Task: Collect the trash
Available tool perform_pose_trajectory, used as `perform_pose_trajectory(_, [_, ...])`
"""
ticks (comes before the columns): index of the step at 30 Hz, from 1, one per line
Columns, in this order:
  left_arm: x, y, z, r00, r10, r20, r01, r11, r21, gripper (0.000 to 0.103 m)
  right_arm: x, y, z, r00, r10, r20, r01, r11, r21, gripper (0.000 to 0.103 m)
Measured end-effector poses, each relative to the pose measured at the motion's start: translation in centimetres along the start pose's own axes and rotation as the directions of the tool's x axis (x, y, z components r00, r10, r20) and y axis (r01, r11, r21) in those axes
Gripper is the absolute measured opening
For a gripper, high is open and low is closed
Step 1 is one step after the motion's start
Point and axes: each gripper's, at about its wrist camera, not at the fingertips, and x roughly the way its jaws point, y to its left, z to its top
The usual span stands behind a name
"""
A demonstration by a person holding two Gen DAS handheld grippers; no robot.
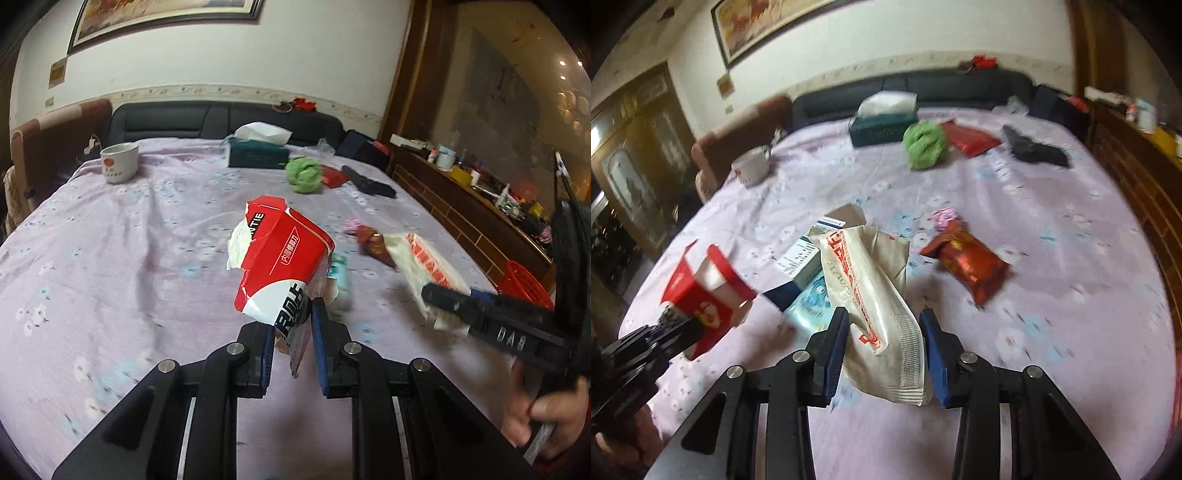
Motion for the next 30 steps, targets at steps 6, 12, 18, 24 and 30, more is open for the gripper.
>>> perform_pose_trajectory(6, [-0.7, -2.9, -1.5, 0.999, -0.011, 0.041, 0.009, 0.999, 0.052, 0.019, -3.6, -0.2, -4.2, 0.994, -0.063, 0.090, 0.058, 0.997, 0.057, 0.042])
perform_pose_trajectory(12, [-0.2, -3.7, -2.3, 1.000, 0.009, 0.027, -0.011, 0.998, 0.066, 0.019, -5.1, -1.1, -6.0, 0.988, -0.066, 0.143, 0.051, 0.993, 0.102, 0.042])
perform_pose_trajectory(18, [-0.1, -3.8, -2.6, 0.999, 0.033, 0.033, -0.035, 0.997, 0.072, 0.020, -4.9, -1.8, -6.7, 0.989, -0.059, 0.135, 0.042, 0.991, 0.129, 0.042])
perform_pose_trajectory(24, [0.0, -4.0, -2.8, 0.999, 0.028, 0.033, -0.030, 0.996, 0.079, 0.020, -4.6, -2.0, -6.8, 0.988, -0.065, 0.140, 0.045, 0.989, 0.141, 0.042])
perform_pose_trajectory(30, [0.2, -3.9, -2.9, 0.999, 0.024, 0.026, -0.026, 0.997, 0.078, 0.021, -4.5, -1.8, -7.0, 0.985, -0.072, 0.154, 0.052, 0.990, 0.132, 0.042])
